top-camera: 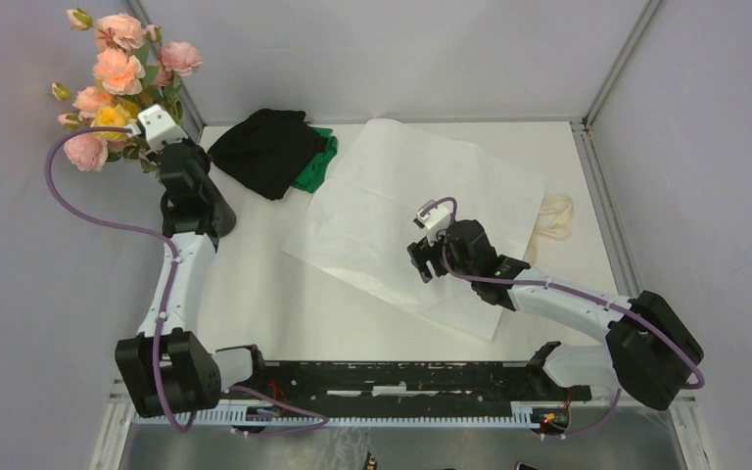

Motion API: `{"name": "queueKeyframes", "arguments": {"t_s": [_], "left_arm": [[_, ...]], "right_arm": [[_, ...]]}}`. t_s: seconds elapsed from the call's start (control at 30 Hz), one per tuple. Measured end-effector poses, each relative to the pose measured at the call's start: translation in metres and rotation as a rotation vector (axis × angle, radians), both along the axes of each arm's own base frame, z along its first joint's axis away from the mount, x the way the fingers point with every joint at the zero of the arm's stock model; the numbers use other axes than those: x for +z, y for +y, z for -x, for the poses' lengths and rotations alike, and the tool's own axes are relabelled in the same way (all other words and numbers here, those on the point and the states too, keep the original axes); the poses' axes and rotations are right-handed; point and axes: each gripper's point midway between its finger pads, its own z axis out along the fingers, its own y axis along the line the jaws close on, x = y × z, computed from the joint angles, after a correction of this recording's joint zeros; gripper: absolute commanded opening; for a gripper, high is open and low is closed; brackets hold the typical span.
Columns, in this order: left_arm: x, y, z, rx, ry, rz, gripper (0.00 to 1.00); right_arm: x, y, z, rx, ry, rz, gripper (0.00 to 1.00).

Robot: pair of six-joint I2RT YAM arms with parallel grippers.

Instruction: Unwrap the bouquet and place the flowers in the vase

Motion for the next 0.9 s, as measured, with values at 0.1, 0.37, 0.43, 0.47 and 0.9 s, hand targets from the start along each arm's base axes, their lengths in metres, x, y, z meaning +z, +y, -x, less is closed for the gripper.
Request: {"name": "queueKeyframes", "arguments": {"t_s": [0.1, 0.37, 0.43, 0.47, 0.9], "left_arm": [[-0.002, 0.002, 0.001, 0.017, -0.006, 0.017, 0.28], [-0.017, 0.001, 0.001, 0.026, 0.024, 0.053, 0.73], [-0.022, 0.002, 0.002, 0.032, 0.042, 0.056, 0.73], [-0.025, 0.002, 0.002, 0.034, 0.054, 0.058, 0.73], [-0.04, 0.001, 0.006, 0.04, 0.115, 0.072, 0.72]], "right_arm": [[0.0, 0.0, 0.0, 0.0, 0.0, 0.0, 0.79], [-0.001, 0.0, 0.0, 0.0, 0.001, 0.001, 0.79], [-0.002, 0.0, 0.0, 0.0, 0.004, 0.004, 0.79], [-0.002, 0.0, 0.0, 0.0, 0.005, 0.004, 0.79], [-0.004, 0.0, 0.0, 0.0, 0.007, 0.007, 0.79]]}}
